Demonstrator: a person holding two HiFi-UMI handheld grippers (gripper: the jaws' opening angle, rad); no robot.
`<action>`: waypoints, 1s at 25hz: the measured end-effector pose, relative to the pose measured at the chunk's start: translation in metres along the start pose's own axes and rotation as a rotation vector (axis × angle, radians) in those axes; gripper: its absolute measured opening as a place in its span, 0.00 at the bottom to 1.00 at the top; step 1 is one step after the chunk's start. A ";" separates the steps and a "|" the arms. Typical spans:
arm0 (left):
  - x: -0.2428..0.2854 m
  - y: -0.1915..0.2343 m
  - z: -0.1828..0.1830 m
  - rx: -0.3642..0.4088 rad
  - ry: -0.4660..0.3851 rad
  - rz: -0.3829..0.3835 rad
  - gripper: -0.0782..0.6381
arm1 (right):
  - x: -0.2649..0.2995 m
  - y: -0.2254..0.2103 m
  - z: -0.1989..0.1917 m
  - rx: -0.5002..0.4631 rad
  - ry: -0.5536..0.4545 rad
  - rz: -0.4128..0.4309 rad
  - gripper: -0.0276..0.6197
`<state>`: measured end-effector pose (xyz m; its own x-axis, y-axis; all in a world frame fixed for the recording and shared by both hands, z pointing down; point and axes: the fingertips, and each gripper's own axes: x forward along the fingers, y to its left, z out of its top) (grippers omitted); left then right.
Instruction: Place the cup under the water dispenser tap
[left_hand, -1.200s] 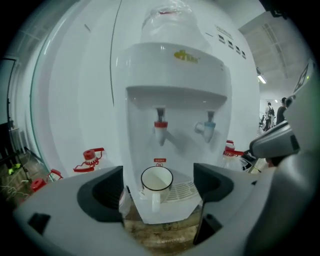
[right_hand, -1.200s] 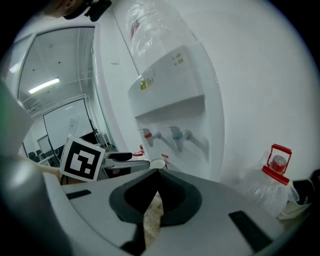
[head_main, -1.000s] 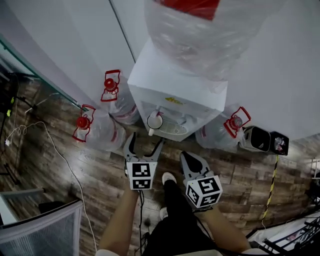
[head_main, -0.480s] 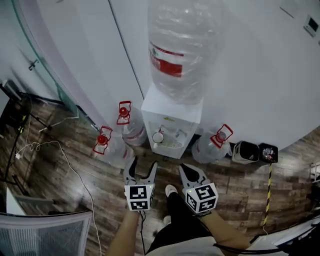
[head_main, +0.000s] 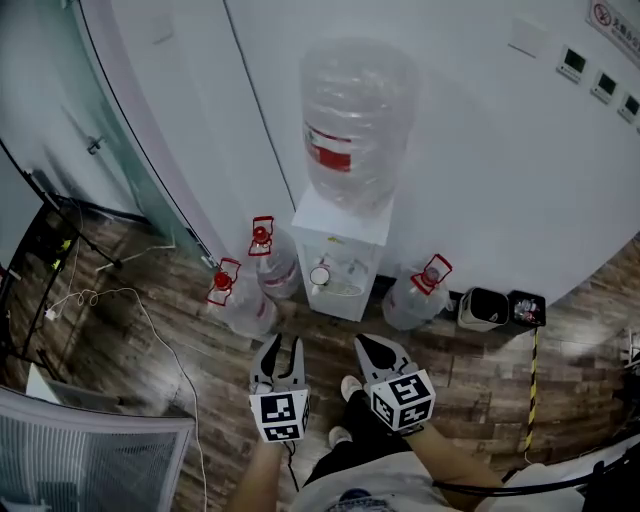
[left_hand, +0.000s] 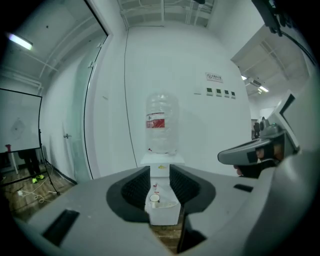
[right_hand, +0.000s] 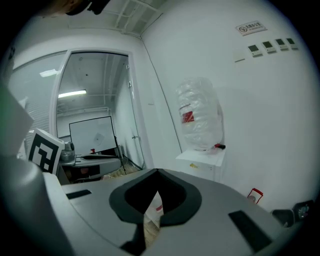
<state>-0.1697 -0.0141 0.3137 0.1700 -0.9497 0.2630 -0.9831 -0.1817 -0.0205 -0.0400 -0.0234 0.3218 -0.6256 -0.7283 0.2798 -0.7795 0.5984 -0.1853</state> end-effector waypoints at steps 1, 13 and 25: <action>-0.008 -0.003 0.003 0.002 -0.003 0.004 0.33 | -0.006 0.004 0.004 -0.005 -0.006 0.005 0.07; -0.063 -0.038 0.005 0.041 0.023 0.021 0.18 | -0.058 0.025 0.023 -0.028 -0.021 0.058 0.07; -0.059 -0.061 0.015 0.024 0.036 0.044 0.18 | -0.064 0.019 0.030 -0.039 -0.020 0.110 0.07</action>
<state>-0.1192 0.0496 0.2849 0.1232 -0.9471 0.2963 -0.9877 -0.1459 -0.0556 -0.0157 0.0248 0.2726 -0.7084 -0.6636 0.2406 -0.7042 0.6874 -0.1775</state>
